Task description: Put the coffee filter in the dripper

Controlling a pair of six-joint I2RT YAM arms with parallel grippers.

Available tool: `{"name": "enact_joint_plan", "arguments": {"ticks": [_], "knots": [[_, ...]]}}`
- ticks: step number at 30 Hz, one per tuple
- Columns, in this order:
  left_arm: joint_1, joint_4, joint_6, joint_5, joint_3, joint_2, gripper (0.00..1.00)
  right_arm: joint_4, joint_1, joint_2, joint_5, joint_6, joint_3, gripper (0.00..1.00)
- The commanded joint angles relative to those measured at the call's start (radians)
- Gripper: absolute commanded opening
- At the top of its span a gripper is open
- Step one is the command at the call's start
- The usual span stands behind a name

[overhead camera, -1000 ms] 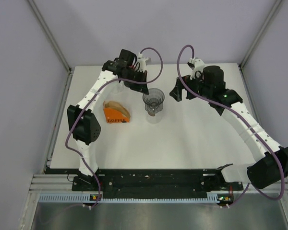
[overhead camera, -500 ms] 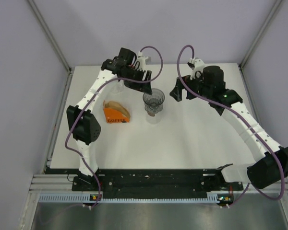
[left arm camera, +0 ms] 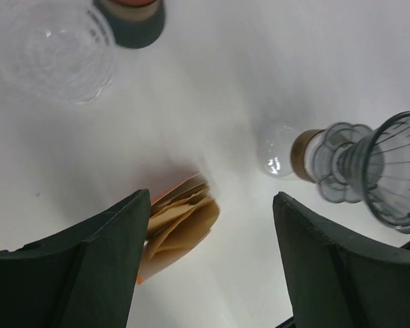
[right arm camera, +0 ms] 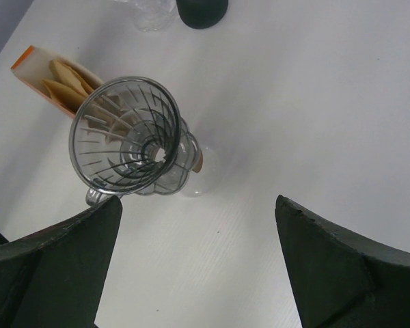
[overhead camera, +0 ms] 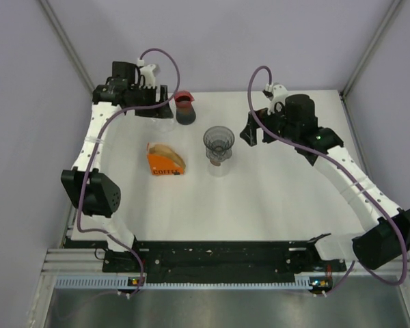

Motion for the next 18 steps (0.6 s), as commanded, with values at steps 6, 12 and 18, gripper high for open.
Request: {"name": "enact_joint_plan", "arguments": {"ticks": [6, 12, 18], "knots": [[0.045, 0.098, 0.116, -0.306, -0.284, -0.149, 0.69, 0.026, 0.217, 0.035, 0.114, -0.100, 0.206, 0.84], [0.065, 0.083, 0.119, -0.375, -0.302, -0.094, 0.59, 0.023, 0.343, 0.158, 0.088, -0.170, 0.296, 0.82], [0.070, 0.039, 0.119, -0.391, -0.320, -0.059, 0.54, 0.024, 0.405, 0.247, 0.063, -0.170, 0.344, 0.80]]}}
